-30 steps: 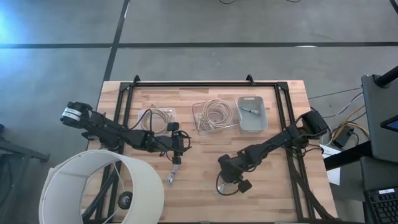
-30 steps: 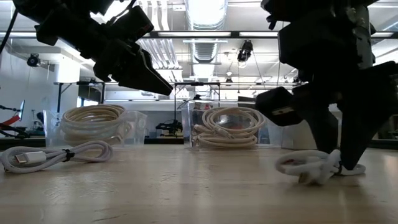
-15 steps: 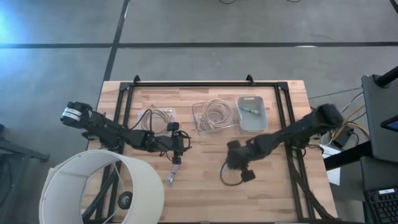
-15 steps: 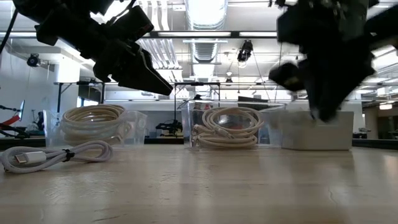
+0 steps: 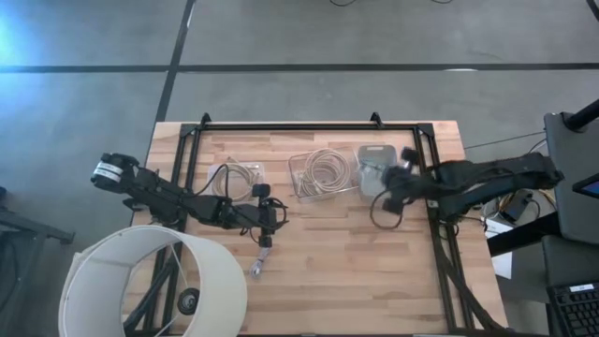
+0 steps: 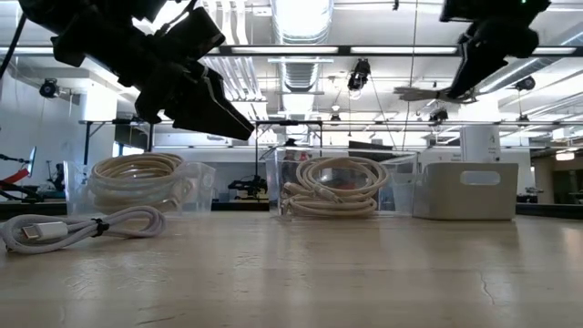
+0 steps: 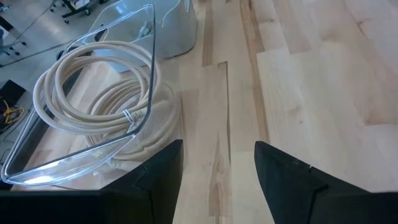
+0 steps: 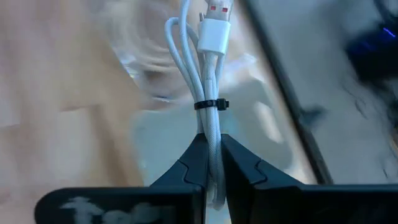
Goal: Pick & Place USB Port
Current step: Put the right white charger cable into the white bin, then put the white charger cable into the white bin
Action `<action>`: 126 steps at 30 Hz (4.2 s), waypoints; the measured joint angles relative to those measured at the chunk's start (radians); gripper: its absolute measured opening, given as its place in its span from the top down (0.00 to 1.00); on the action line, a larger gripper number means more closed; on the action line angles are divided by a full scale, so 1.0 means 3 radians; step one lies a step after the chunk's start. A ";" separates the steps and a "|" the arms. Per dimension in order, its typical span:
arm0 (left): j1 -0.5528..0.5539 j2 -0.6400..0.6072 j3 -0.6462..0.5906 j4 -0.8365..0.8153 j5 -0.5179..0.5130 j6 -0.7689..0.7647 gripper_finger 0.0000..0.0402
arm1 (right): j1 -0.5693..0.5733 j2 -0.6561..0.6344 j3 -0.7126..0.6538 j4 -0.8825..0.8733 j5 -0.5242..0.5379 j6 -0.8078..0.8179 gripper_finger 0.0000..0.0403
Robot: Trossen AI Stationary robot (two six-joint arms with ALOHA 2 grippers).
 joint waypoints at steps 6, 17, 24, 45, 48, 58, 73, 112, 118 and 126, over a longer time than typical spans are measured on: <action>0.0003 0.0000 0.0000 0.0001 0.0000 0.0004 0.50 | -0.0391 -0.0258 -0.0169 -0.0135 0.0062 0.0137 0.94; 0.0009 0.0000 0.0000 0.0000 -0.0001 0.0027 0.50 | -0.0801 0.0166 -0.0434 0.0001 -0.0123 -0.0065 0.94; 0.0009 0.0000 0.0000 0.0001 0.0000 0.0022 0.50 | -0.0975 0.0647 -0.0434 0.0032 -0.0173 -0.0100 0.94; 0.0009 0.0000 0.0000 -0.0002 0.0000 0.0001 0.50 | -0.1155 0.1587 -0.0377 0.0288 -0.0571 -0.0451 0.94; 0.0009 0.0000 0.0000 -0.0003 0.0000 0.0001 0.50 | -0.1175 0.1668 -0.0377 0.0289 -0.0563 -0.0447 0.94; 0.0009 0.0000 0.0000 -0.0006 0.0000 0.0001 0.50 | -0.1214 0.1740 -0.0378 0.0279 -0.0499 -0.0463 0.79; 0.0009 0.0001 0.0000 -0.0035 0.0045 -0.0519 0.50 | -0.1213 0.1279 -0.0377 0.0275 -0.0517 -0.0444 0.67; -0.0316 0.0458 0.0544 -0.2093 0.1309 -0.3171 0.50 | -0.0342 0.1090 -0.0195 0.2263 -0.0600 -0.0717 0.59; -0.0319 0.0588 0.0553 -0.2077 0.1386 -0.3246 0.50 | -0.0355 0.1168 -0.0116 0.2308 -0.0599 -0.0997 0.58; -0.0334 0.0590 0.0552 -0.2065 0.1380 -0.3135 0.56 | -0.0355 0.1159 -0.0050 0.2643 -0.0599 -0.1298 0.58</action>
